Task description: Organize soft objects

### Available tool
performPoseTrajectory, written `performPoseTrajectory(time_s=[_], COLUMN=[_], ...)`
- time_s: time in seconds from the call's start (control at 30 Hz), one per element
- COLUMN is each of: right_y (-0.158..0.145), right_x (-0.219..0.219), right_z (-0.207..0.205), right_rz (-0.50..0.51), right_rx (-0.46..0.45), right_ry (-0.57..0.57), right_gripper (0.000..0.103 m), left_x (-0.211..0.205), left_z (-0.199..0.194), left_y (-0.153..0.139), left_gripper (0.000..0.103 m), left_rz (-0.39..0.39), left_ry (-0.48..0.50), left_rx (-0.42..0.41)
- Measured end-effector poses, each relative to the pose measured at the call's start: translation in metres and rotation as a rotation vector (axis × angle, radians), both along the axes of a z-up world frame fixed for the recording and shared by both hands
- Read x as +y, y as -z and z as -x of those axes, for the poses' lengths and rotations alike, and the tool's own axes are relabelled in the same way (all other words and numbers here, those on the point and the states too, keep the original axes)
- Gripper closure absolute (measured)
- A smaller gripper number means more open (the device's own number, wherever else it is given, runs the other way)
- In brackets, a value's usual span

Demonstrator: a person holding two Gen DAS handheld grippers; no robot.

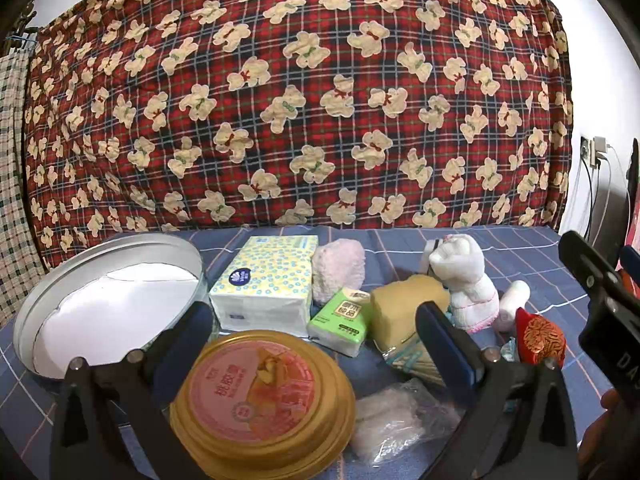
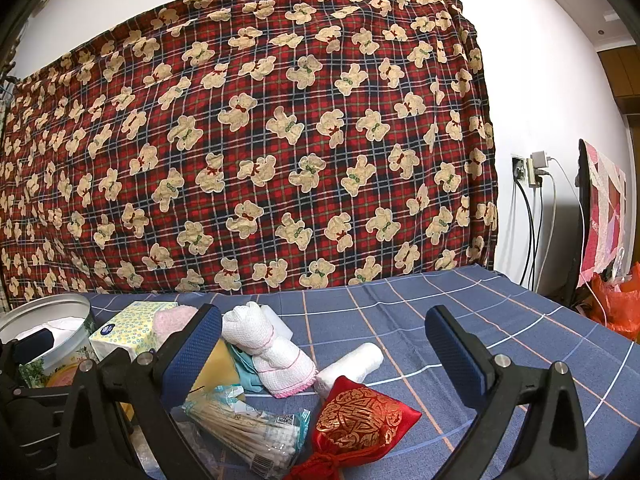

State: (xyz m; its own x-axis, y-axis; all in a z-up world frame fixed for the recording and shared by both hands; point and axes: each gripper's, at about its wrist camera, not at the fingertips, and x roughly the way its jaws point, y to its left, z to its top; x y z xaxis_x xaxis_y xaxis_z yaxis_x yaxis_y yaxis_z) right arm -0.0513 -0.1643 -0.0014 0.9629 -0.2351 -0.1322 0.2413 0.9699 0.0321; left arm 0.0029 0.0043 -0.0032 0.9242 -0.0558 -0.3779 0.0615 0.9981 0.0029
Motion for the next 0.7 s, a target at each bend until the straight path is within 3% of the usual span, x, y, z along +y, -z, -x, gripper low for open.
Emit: performPoseTrajectory(time_s=[0.7], right_y=[0.0009], right_x=[0.0007], right_z=[0.0001], right_rz=[0.008], right_rx=[-0.002], right_ry=[-0.002], right_gripper=[0.0], left_x=[0.0004], left_z=[0.0], left_y=[-0.0004], left_gripper=[0.0], left_rz=[0.0], left_ry=[0.001], left_rx=[0.001])
